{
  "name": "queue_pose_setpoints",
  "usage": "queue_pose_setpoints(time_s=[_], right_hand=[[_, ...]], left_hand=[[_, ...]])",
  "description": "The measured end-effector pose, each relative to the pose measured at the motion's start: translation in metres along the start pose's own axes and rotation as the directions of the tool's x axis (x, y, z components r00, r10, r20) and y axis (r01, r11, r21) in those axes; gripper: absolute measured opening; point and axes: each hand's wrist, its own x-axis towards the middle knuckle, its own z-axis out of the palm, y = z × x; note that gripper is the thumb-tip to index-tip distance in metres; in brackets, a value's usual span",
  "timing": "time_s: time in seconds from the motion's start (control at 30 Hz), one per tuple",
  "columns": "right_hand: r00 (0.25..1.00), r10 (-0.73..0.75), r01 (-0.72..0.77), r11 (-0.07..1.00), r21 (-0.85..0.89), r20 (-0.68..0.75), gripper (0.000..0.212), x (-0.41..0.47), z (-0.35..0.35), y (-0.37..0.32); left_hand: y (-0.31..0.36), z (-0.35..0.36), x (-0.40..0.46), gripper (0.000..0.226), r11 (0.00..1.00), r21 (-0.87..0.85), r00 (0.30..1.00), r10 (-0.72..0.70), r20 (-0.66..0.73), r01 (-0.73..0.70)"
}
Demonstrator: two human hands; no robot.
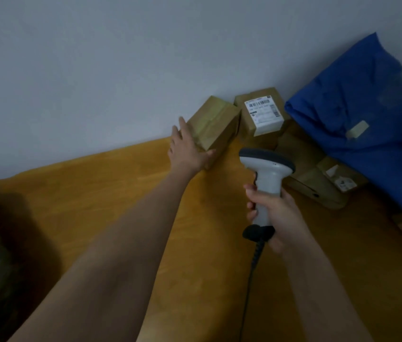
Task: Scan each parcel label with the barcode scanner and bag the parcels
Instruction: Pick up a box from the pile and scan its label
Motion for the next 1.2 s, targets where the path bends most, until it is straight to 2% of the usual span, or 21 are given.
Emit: queue_pose_setpoints(time_s=[0.13,0.23,0.37,0.53,0.67,0.77,0.83,0.9,1.0,1.07,1.13,1.2], right_hand=[[0.999,0.004,-0.002,0.999,0.042,-0.053,0.032,-0.002,-0.02,0.001],[0.998,-0.007,0.012,0.997,0.077,-0.067,0.027,-0.016,-0.027,0.005],[0.994,-0.026,0.035,0.995,0.089,-0.102,0.025,-0.047,-0.027,0.026],[0.984,-0.003,0.006,1.0,0.013,-0.177,0.018,-0.098,-0.018,0.085],[0.972,0.044,-0.053,0.998,-0.036,-0.229,0.016,-0.138,-0.017,0.147],[0.961,0.084,-0.102,0.993,-0.055,-0.262,0.018,-0.166,-0.018,0.188],[0.954,0.103,-0.118,0.992,-0.039,-0.283,0.018,-0.183,-0.018,0.212],[0.947,0.118,-0.127,0.992,-0.012,-0.299,0.02,-0.196,-0.019,0.232],[0.95,0.117,-0.104,0.993,0.06,-0.289,0.031,-0.209,-0.021,0.252],[0.953,0.077,-0.061,0.996,0.063,-0.292,0.039,-0.214,-0.025,0.257],[0.955,0.04,-0.028,0.999,0.045,-0.294,0.044,-0.216,-0.027,0.258],[0.955,0.027,-0.021,1.0,0.023,-0.294,0.043,-0.216,-0.029,0.257]], left_hand=[[-0.007,0.001,-0.01,0.12,0.998,-0.051,1.0,-0.025,-0.008,0.024],[-0.033,-0.008,-0.062,0.112,0.995,0.002,0.991,0.102,-0.091,-0.102],[-0.085,-0.024,-0.152,0.115,0.933,0.198,0.949,0.313,-0.033,-0.3],[-0.144,-0.043,-0.255,0.121,0.837,0.377,0.909,0.417,0.027,-0.396],[-0.187,-0.053,-0.32,0.118,0.792,0.393,0.87,0.491,0.047,-0.468],[-0.216,-0.063,-0.359,0.122,0.707,0.442,0.813,0.574,0.097,-0.552],[-0.231,-0.071,-0.378,0.123,0.672,0.423,0.773,0.623,0.121,-0.608],[-0.24,-0.078,-0.392,0.126,0.674,0.393,0.764,0.63,0.137,-0.626],[-0.245,-0.083,-0.408,0.123,0.726,0.292,0.782,0.592,0.192,-0.622],[-0.245,-0.086,-0.419,0.111,0.775,0.158,0.786,0.576,0.224,-0.612],[-0.238,-0.092,-0.428,0.086,0.879,-0.015,0.852,0.466,0.237,-0.477],[-0.229,-0.092,-0.429,0.067,0.942,-0.127,0.944,0.321,0.071,-0.311]])
